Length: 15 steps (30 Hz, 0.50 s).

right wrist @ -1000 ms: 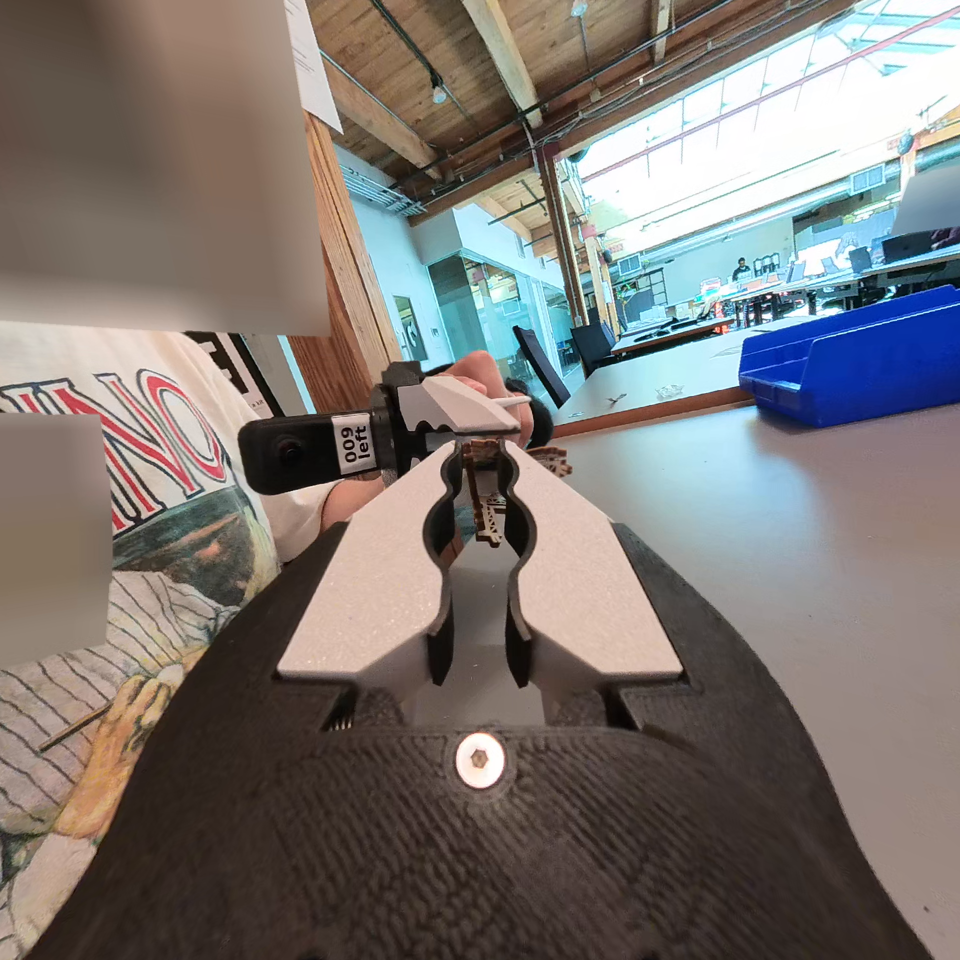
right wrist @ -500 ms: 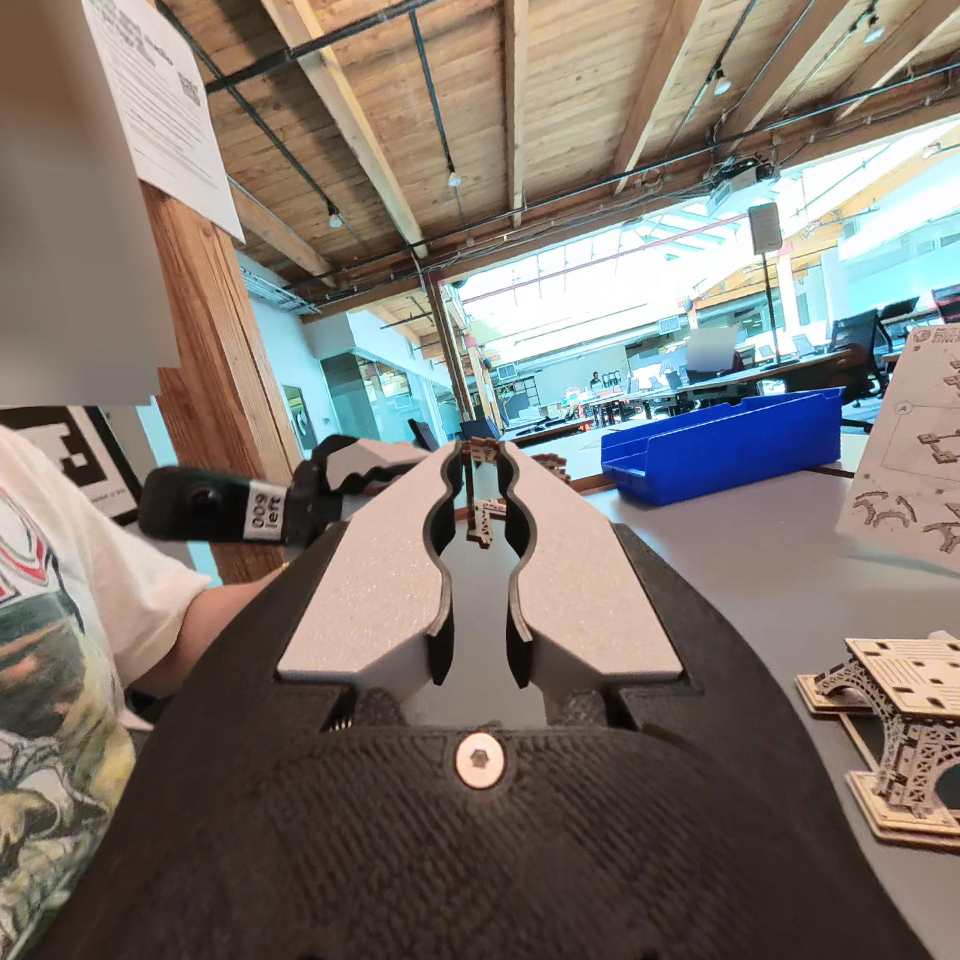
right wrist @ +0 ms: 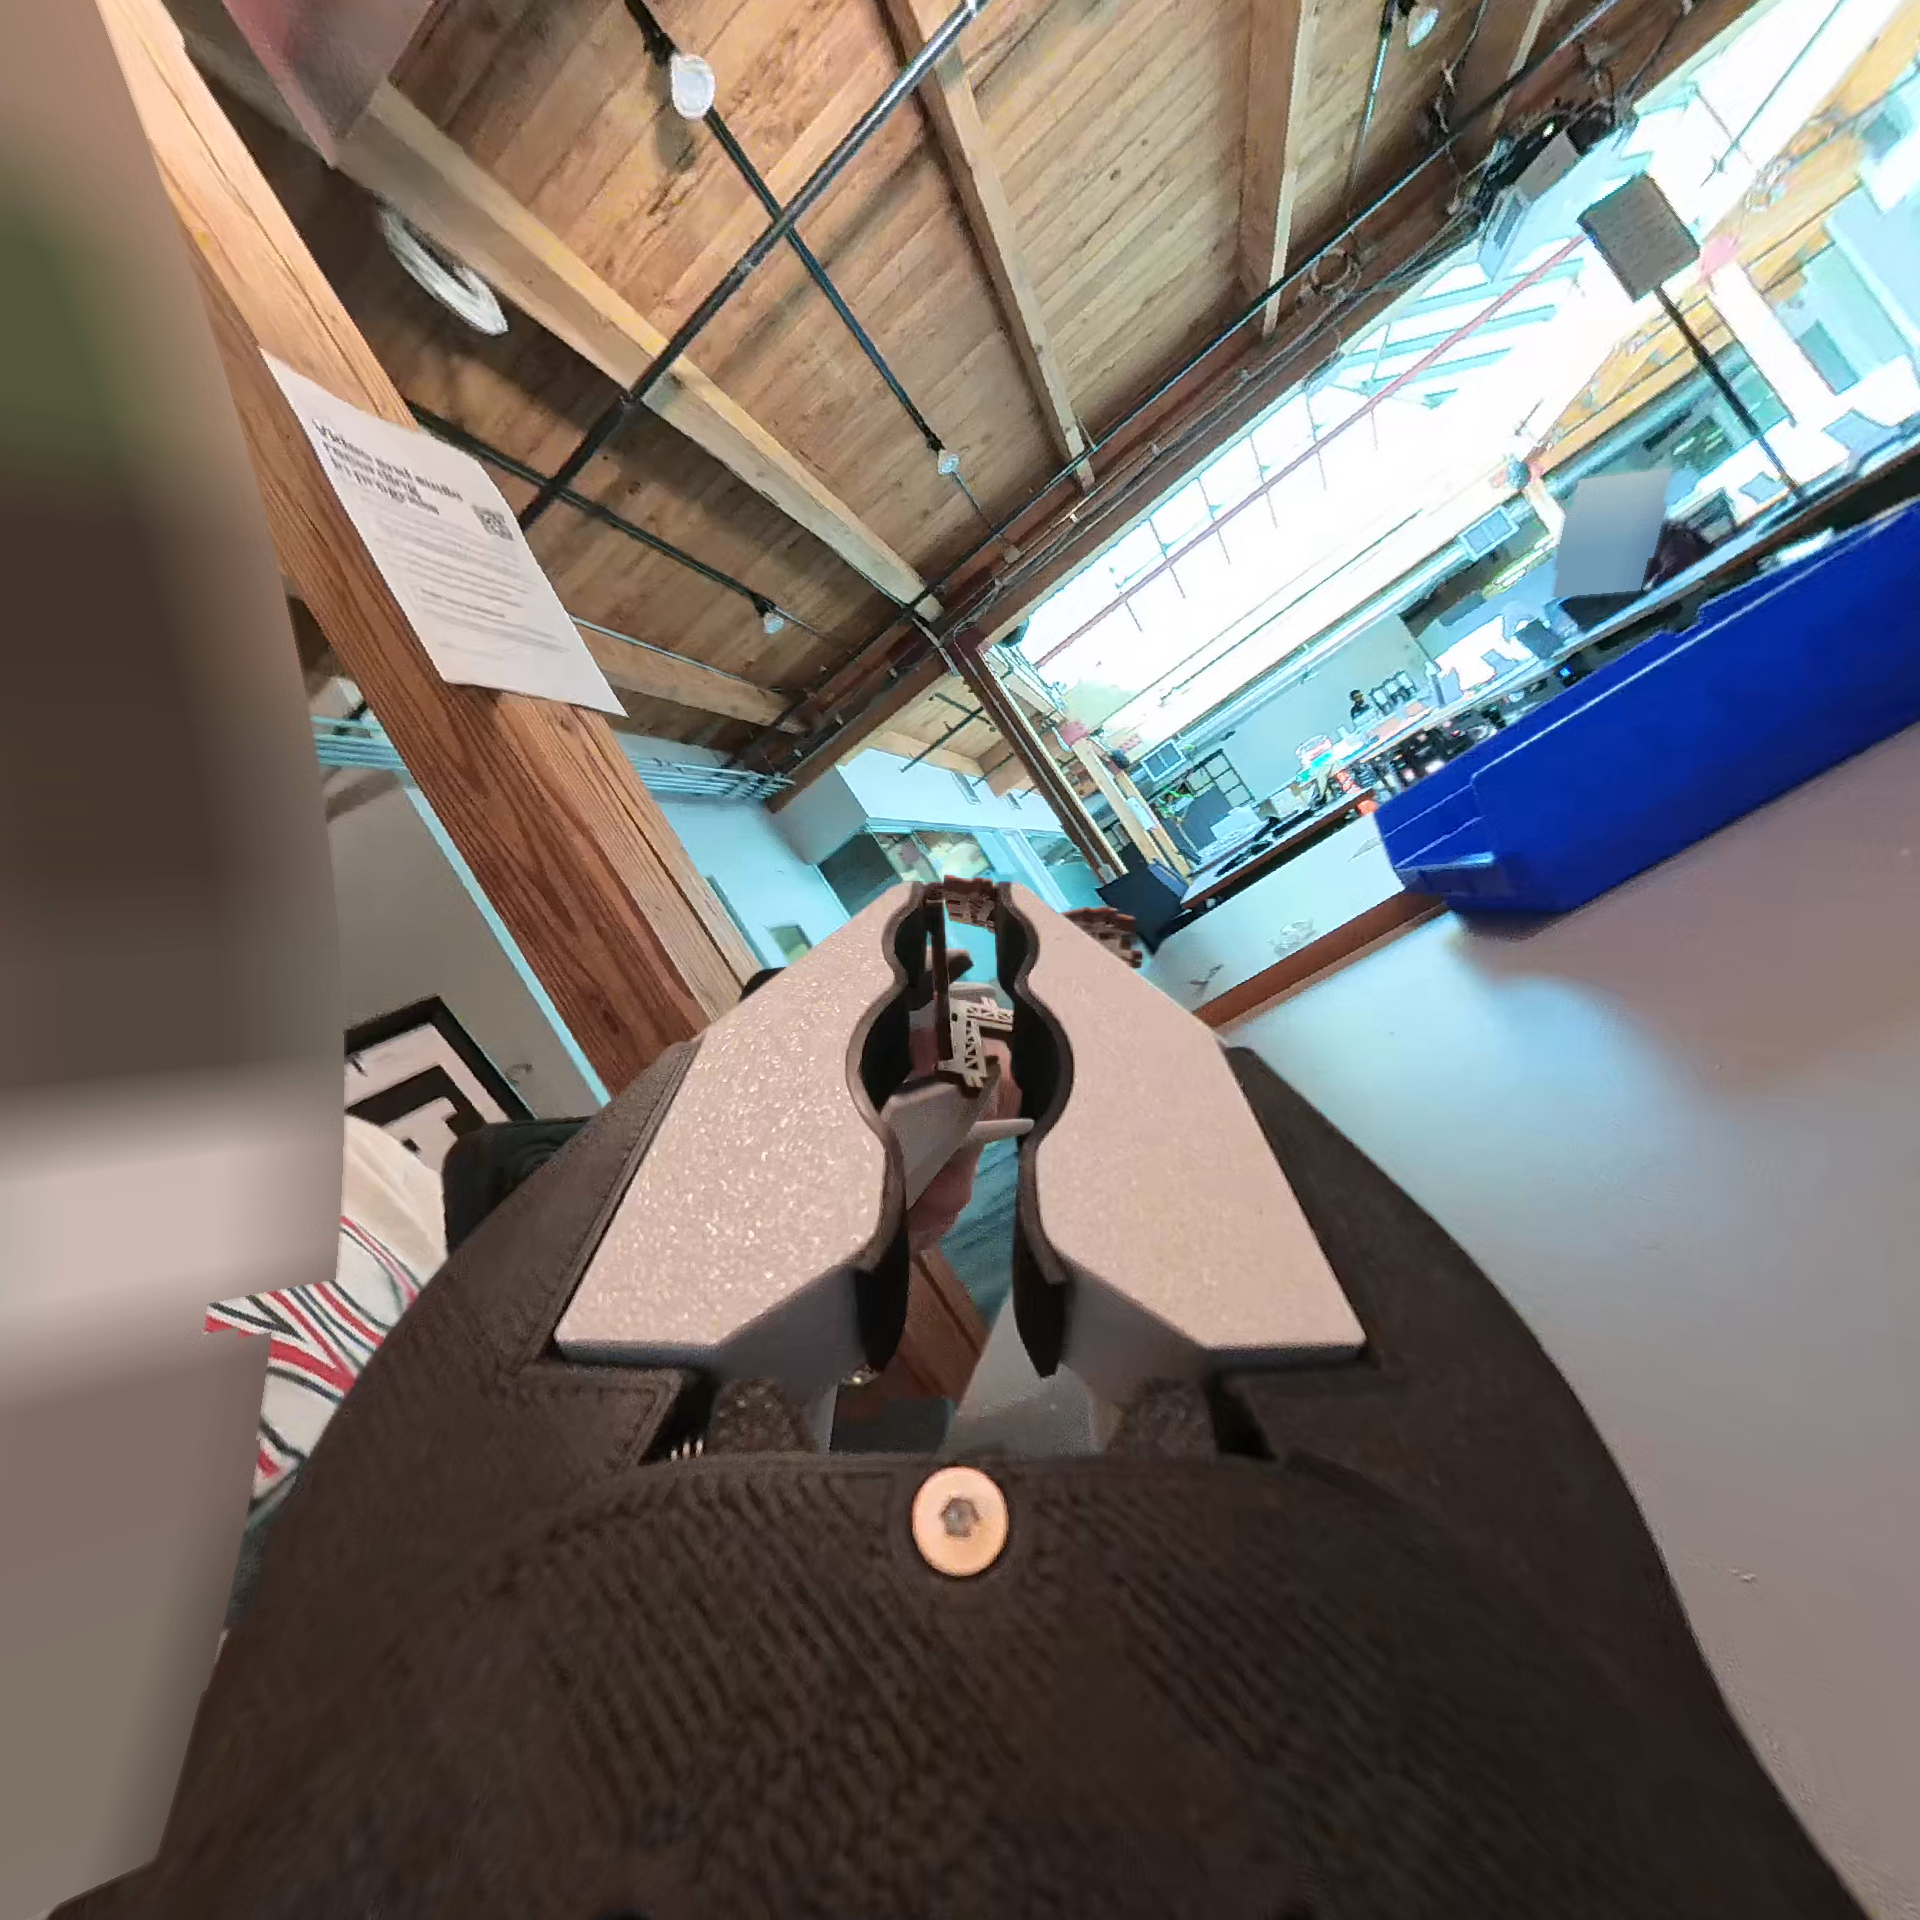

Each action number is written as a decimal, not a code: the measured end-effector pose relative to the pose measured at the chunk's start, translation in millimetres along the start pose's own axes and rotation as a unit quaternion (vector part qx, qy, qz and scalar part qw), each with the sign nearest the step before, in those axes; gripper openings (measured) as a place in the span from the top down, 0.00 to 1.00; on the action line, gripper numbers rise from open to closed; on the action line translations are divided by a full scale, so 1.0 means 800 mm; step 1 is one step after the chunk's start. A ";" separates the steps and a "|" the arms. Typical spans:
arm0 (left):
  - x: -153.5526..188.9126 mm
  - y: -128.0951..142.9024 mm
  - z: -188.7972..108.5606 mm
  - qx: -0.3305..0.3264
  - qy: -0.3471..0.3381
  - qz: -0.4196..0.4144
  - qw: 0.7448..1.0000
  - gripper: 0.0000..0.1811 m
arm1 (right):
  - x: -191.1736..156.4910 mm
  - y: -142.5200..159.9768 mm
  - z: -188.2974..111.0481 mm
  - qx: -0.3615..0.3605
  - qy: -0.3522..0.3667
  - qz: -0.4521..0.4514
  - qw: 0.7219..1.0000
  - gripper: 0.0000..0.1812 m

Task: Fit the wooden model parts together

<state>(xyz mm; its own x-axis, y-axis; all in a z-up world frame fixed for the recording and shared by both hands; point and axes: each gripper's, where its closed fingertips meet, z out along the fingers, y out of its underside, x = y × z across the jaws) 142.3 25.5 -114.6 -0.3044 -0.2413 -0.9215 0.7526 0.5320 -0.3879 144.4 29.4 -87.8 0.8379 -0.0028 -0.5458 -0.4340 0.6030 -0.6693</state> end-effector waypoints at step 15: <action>0.023 -0.005 0.001 0.051 0.116 -0.168 0.978 0.97 | -0.002 0.016 0.004 -0.031 -0.019 0.039 0.999 0.95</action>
<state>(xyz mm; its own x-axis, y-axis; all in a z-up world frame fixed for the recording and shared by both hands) 134.3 18.4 -129.9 -0.6602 -0.1916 -0.7263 0.6377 0.3680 -0.6767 138.3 39.9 -93.8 0.8118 0.0733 -0.5793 -0.5176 0.5494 -0.6559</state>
